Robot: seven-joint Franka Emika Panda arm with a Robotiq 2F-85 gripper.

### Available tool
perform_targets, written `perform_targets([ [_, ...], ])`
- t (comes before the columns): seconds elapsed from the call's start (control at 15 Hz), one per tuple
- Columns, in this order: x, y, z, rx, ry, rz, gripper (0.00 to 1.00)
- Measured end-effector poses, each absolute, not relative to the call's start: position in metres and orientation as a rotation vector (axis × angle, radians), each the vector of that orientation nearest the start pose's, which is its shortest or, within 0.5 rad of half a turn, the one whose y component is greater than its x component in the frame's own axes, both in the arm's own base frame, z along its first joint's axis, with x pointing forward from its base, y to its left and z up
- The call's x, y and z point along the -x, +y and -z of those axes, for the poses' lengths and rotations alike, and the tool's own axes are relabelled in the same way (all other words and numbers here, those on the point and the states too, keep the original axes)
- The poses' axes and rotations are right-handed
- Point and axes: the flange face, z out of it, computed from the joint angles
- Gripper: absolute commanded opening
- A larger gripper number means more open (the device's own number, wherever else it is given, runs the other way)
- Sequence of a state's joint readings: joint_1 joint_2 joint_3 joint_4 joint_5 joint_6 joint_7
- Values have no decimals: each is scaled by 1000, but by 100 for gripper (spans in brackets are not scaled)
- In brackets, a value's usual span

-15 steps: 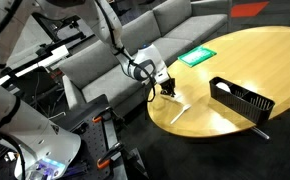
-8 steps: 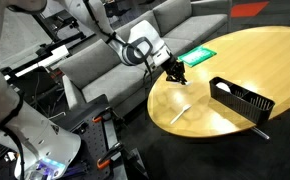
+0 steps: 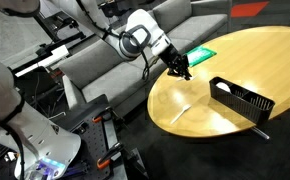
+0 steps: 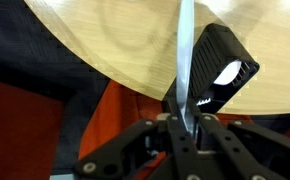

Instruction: Pick up the fork on the left from the table and place it inside the black cutlery holder

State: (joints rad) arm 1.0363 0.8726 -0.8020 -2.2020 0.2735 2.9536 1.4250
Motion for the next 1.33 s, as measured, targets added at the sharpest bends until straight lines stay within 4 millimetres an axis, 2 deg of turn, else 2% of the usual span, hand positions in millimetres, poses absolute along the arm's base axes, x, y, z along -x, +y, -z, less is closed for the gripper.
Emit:
perform_targets([
  [0.2,-552,77,-121,2615,1910,863,3],
  [0.6,-603,-20,-127,2497,2155,1137,3],
  [0.8,-626,-54,-130,2474,2242,1268,3],
  [1.0,-645,-70,-124,2422,2311,1428,3],
  [1.33,-663,-69,-92,2290,2366,1733,3],
])
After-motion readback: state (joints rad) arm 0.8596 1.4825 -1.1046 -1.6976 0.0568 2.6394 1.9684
